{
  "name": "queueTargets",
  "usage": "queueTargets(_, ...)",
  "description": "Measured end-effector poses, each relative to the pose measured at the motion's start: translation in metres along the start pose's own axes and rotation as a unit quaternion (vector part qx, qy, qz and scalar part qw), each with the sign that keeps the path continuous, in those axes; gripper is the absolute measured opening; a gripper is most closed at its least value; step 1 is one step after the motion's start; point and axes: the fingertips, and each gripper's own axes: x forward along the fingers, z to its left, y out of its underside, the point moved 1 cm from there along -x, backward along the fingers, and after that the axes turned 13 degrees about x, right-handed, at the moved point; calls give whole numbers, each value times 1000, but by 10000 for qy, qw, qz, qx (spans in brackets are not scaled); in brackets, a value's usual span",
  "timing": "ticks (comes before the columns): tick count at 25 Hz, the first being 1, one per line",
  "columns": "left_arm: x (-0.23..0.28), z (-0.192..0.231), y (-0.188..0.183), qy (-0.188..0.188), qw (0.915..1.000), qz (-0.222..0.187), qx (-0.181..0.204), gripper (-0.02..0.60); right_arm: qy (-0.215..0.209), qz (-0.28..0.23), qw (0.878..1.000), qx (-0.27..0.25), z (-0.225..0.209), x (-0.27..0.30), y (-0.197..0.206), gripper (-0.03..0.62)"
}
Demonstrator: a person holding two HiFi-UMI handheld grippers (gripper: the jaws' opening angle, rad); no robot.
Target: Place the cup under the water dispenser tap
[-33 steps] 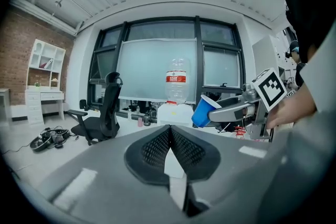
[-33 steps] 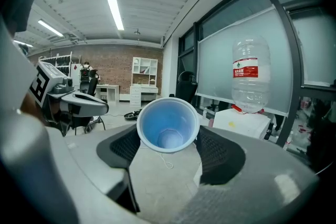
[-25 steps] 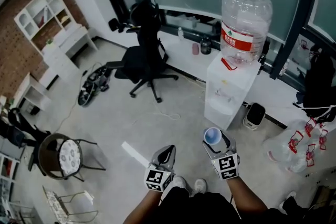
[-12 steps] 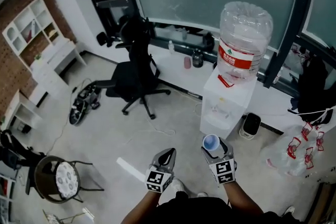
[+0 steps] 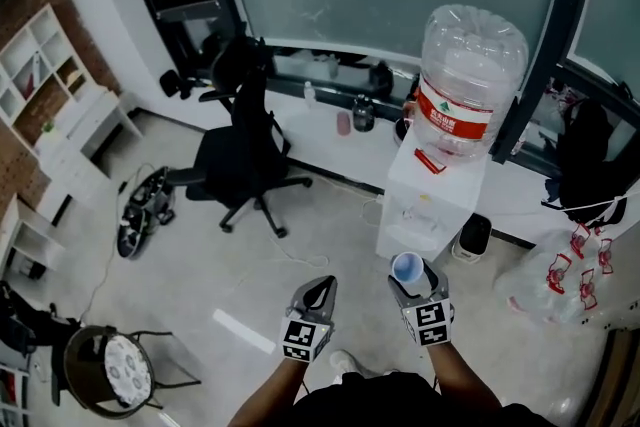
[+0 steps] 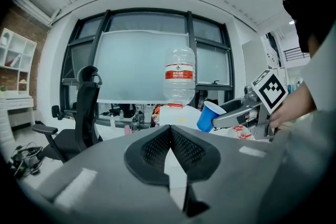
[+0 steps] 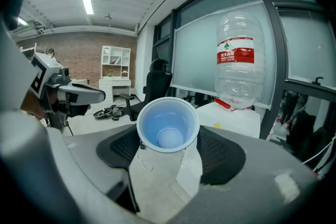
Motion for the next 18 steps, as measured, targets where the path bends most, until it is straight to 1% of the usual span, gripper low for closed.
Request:
queueTargets(5,20,10,10,206,9998,21,-6,17,185,11,9998,93,-6,17,3,336)
queueTargets(12,47,10,13,435,9990,25,-43,17,316,219,9991,150,-29,44,18,336)
queueTargets(15,64,8,18,460,9989,53,-78,17,309,348,9988,165,-44,61,26,336)
queueTargets(18,81,10,29,392,9991,112,-87,17,305,511,9981,133,-59,79,34,337)
